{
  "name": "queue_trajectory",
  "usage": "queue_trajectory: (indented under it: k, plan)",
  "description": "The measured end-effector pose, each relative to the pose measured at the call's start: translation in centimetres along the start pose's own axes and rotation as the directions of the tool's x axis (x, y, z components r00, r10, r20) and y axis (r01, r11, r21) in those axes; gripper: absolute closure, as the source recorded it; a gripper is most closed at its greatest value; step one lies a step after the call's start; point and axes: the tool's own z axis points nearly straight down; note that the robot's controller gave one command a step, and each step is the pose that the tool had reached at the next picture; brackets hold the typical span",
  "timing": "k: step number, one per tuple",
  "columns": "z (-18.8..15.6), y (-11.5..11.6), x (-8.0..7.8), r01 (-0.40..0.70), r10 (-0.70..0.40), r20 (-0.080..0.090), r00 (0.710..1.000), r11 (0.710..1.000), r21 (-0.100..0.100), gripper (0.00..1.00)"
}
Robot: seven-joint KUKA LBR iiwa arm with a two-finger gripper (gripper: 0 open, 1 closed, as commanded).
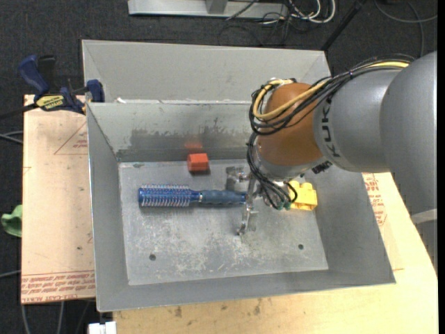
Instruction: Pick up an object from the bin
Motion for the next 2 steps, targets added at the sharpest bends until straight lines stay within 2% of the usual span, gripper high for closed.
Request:
queue_trajectory:
  k: [1,2]
  plan:
    - [-0.4,-0.2,-0.1,-0.003,0.003,0.006,1.0,1.0,0.002,1.0]
    - [-13.5,1.7,-5.6,0.004,-0.004,0.02,1.0,1.0,0.003,1.0]
